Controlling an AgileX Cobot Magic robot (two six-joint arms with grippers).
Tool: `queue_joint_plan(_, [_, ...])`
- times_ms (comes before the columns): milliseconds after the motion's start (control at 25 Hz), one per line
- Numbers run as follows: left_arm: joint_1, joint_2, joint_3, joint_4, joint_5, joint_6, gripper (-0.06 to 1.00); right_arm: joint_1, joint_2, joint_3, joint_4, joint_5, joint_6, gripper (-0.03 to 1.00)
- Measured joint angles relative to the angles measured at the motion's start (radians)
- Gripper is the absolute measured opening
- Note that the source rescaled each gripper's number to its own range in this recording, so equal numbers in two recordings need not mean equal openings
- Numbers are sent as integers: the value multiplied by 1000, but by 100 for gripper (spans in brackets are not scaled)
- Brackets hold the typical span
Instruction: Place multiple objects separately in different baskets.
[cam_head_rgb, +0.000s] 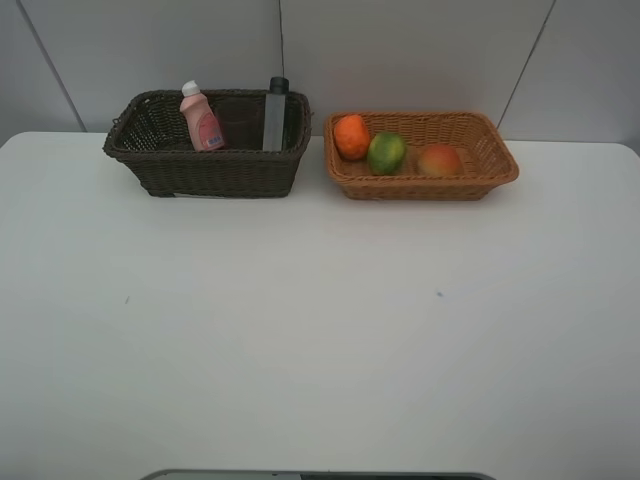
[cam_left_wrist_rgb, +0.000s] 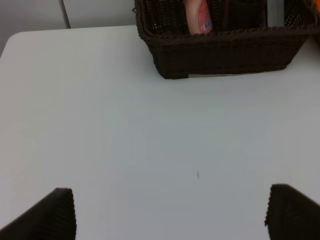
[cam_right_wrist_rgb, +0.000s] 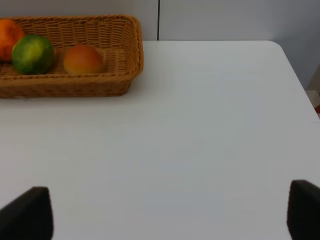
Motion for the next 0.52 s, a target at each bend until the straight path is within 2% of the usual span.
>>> queue_joint_plan(520, [0,0,0,-1,0,-10,97,0,0,0,0,0,0,96])
